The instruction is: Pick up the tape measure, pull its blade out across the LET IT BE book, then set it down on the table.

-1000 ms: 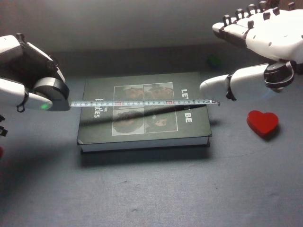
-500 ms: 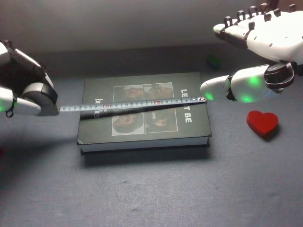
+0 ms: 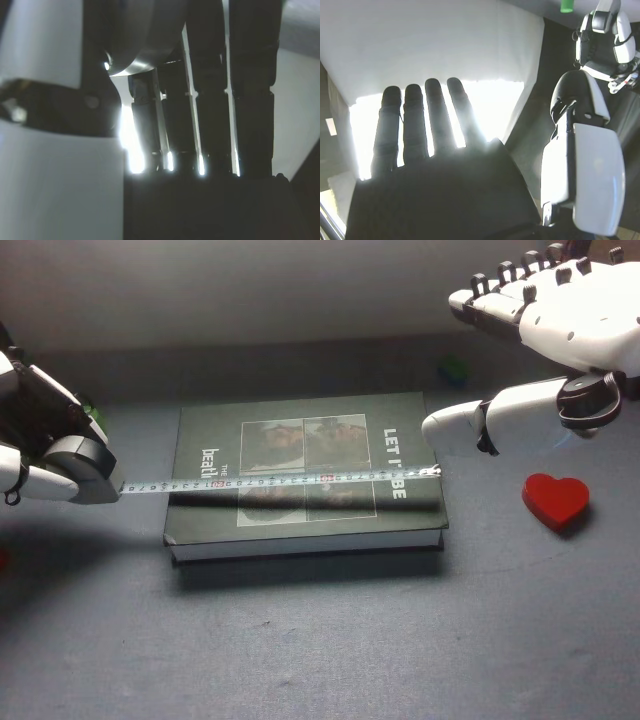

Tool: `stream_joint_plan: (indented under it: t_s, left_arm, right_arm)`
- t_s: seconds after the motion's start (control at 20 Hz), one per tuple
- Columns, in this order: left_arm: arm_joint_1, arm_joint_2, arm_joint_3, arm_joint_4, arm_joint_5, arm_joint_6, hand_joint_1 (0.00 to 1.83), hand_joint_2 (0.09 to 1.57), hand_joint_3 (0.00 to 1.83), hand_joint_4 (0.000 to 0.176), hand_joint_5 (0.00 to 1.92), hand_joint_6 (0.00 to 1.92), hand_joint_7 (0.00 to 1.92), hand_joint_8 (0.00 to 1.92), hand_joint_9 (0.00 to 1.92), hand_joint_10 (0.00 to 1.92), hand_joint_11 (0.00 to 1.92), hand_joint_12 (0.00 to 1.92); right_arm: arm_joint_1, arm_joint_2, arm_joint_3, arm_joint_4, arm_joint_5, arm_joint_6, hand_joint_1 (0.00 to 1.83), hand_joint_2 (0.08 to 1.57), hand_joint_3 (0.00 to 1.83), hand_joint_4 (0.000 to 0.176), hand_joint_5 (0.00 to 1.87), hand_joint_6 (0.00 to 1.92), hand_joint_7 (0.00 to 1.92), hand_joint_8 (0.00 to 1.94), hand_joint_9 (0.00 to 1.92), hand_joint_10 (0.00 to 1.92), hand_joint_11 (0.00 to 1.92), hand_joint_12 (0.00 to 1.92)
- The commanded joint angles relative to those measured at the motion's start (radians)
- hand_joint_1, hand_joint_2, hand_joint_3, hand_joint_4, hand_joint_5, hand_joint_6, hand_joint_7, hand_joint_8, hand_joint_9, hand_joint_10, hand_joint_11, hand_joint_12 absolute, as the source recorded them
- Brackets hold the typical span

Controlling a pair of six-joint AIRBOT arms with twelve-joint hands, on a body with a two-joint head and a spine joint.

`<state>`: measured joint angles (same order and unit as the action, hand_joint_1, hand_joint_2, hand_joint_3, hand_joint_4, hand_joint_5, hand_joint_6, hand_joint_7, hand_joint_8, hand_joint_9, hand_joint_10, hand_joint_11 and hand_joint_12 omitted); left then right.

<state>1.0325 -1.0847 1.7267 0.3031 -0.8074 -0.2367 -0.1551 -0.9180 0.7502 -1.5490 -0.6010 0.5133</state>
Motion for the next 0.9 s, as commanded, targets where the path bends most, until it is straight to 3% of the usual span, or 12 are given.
stream_joint_plan:
  t_s: [0.0, 0.05, 0.1, 0.25, 0.65, 0.7, 0.75, 0.85]
  left_arm:
    - [-0.012, -0.004, 0.011, -0.056, -0.105, -0.014, 1.30, 1.01, 0.00, 0.000, 1.16, 0.50, 1.33, 0.56, 1.50, 0.05, 1.41, 0.39]
    - [-0.019, -0.006, 0.018, -0.055, -0.105, -0.014, 1.39, 0.98, 0.00, 0.000, 1.26, 0.20, 1.38, 0.30, 1.41, 0.49, 1.41, 0.39]
    - [-0.020, -0.006, 0.020, -0.055, -0.105, -0.014, 1.41, 0.98, 0.00, 0.000, 1.28, 0.14, 1.37, 0.27, 1.37, 0.61, 1.41, 0.39]
    - [-0.018, -0.006, 0.019, -0.052, -0.105, -0.014, 1.42, 0.98, 0.00, 0.000, 1.23, 0.23, 1.35, 0.32, 1.35, 0.68, 1.40, 0.41]
    - [-0.043, -0.005, 0.014, 0.007, -0.128, -0.014, 1.41, 0.98, 0.00, 0.000, 1.26, 0.22, 1.33, 0.35, 1.34, 0.70, 1.39, 0.43]
    - [-0.050, -0.004, 0.007, 0.011, -0.128, -0.013, 1.40, 1.02, 0.00, 0.000, 1.13, 0.46, 1.21, 0.55, 1.23, 0.83, 1.38, 0.46]
    - [-0.052, -0.002, 0.002, 0.011, -0.128, -0.011, 1.40, 1.04, 0.00, 0.000, 1.06, 0.58, 1.16, 0.65, 1.17, 0.92, 1.35, 0.51]
    - [-0.052, 0.000, -0.005, 0.011, -0.125, -0.009, 1.40, 1.05, 0.00, 0.000, 1.03, 0.63, 1.13, 0.69, 1.15, 0.97, 1.34, 0.54]
  right_arm:
    - [0.006, 0.004, -0.002, -0.063, -0.011, 0.007, 0.00, 1.00, 0.00, 0.000, 0.00, 0.00, 0.00, 0.00, 0.00, 0.00, 0.04, 0.06]
    - [0.006, 0.004, -0.002, -0.063, -0.010, 0.007, 0.00, 1.00, 0.00, 0.000, 0.00, 0.00, 0.00, 0.00, 0.00, 0.00, 0.05, 0.06]
    - [0.006, 0.004, -0.002, -0.064, -0.010, 0.007, 0.00, 1.00, 0.00, 0.000, 0.00, 0.00, 0.00, 0.00, 0.00, 0.00, 0.05, 0.07]
    - [0.006, 0.004, -0.002, -0.064, -0.010, 0.007, 0.00, 1.00, 0.00, 0.000, 0.00, 0.00, 0.00, 0.00, 0.01, 0.00, 0.03, 0.07]
    - [0.005, 0.005, -0.002, -0.065, -0.011, 0.007, 0.00, 1.00, 0.00, 0.000, 0.00, 0.00, 0.01, 0.00, 0.01, 0.00, 0.04, 0.08]
    - [0.005, 0.005, -0.002, -0.065, -0.011, 0.007, 0.00, 1.00, 0.00, 0.000, 0.00, 0.00, 0.01, 0.00, 0.01, 0.00, 0.04, 0.09]
    - [0.005, 0.005, -0.002, -0.065, -0.011, 0.007, 0.00, 1.00, 0.00, 0.000, 0.00, 0.00, 0.01, 0.00, 0.01, 0.00, 0.04, 0.09]
    - [0.005, 0.005, -0.002, -0.065, -0.011, 0.007, 0.00, 1.00, 0.00, 0.000, 0.00, 0.00, 0.01, 0.00, 0.01, 0.00, 0.00, 0.18]
